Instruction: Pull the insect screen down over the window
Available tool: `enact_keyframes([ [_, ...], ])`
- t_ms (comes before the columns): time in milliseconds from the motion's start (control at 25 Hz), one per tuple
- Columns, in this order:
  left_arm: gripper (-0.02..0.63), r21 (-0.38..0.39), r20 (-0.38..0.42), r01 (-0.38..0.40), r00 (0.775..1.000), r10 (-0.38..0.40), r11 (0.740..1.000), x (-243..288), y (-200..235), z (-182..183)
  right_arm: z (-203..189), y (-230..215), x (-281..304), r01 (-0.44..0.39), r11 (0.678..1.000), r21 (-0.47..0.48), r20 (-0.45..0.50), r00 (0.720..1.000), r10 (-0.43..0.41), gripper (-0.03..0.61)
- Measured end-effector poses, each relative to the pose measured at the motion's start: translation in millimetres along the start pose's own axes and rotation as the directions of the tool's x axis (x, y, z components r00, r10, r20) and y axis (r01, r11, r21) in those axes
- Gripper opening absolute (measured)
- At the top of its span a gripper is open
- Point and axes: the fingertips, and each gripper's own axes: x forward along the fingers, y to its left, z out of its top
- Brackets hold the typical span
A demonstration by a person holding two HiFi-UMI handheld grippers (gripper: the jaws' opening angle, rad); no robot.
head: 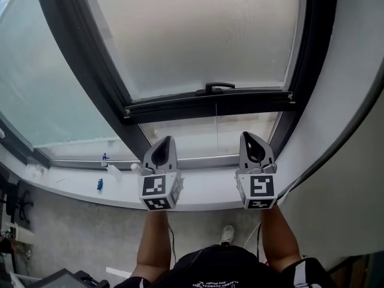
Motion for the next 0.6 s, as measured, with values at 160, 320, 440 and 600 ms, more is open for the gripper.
enact_keyframes([
  [160, 0.003, -0.009, -0.007, 0.013, 1.0, -0.013, 1.0, -38, 6, -6, 5, 28, -28, -0.001, 1.0, -0.001, -0.002, 1.0, 0.001, 0.005],
  [320, 0.003, -0.027, -0.012, 0.01, 1.0, -0.01, 1.0, -77, 8, -13, 2, 51, -61, 0.01, 1.0, -0.011, -0.019, 1.0, -0.01, 0.005],
  [440, 0.003, -0.039, -0.015, 0.017, 1.0, -0.017, 0.999, -103, 6, -18, -1, 66, -85, 0.013, 1.0, -0.012, -0.038, 0.999, -0.013, 0.005],
  [600, 0.003, -0.041, -0.013, 0.072, 0.997, -0.073, 0.997, -129, -8, -25, -5, 80, -110, 0.017, 1.0, -0.01, -0.062, 0.998, -0.018, 0.005],
])
